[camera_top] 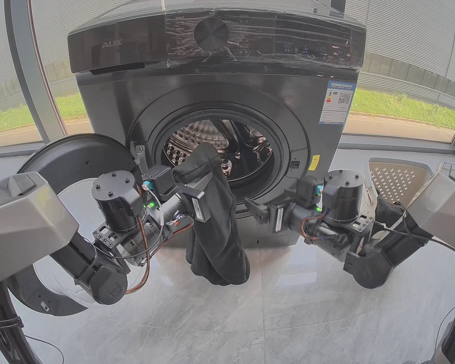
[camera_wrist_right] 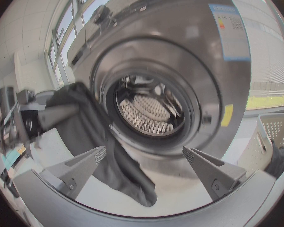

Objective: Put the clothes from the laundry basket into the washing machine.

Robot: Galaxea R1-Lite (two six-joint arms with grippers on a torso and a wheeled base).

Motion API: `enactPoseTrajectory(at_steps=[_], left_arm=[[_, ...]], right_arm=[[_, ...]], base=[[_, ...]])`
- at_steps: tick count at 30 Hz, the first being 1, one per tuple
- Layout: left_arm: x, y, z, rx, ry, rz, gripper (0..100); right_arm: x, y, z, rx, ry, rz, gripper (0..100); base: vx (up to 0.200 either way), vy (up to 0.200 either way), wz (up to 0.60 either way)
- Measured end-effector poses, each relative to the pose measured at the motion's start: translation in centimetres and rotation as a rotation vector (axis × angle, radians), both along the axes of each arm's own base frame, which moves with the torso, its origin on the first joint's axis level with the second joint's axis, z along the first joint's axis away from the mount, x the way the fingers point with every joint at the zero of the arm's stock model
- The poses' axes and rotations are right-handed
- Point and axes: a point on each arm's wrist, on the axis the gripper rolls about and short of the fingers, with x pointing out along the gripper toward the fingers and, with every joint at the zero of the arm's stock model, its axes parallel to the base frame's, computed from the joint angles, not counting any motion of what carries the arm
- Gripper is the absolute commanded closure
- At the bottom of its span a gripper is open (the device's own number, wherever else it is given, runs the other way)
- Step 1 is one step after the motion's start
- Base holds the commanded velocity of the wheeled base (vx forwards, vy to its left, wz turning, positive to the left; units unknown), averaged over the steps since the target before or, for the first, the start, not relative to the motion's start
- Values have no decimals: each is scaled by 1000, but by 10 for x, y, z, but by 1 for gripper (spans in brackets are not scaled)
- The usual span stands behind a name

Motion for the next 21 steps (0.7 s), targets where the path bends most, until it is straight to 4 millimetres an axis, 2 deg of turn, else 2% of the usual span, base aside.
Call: enactPoseTrajectory(at_steps=[5,12,16,21], left_arm=[[-2,2,11,-22,-32,17,100],[-9,5,29,-52,-79,22,100],[-11,7,35,-61,-92,21,100],[-13,7,39,-67,-102,18,100]], right_arm=[[-18,-17,-29,-43,101,118,0],[-17,-30,-61,-56,167,201,0],[-16,-30,-76,-67,207,225,0],[-14,-25,-85,-57,202,261,0]], base=[[0,0,0],[0,0,0],[0,0,0],[0,0,0]])
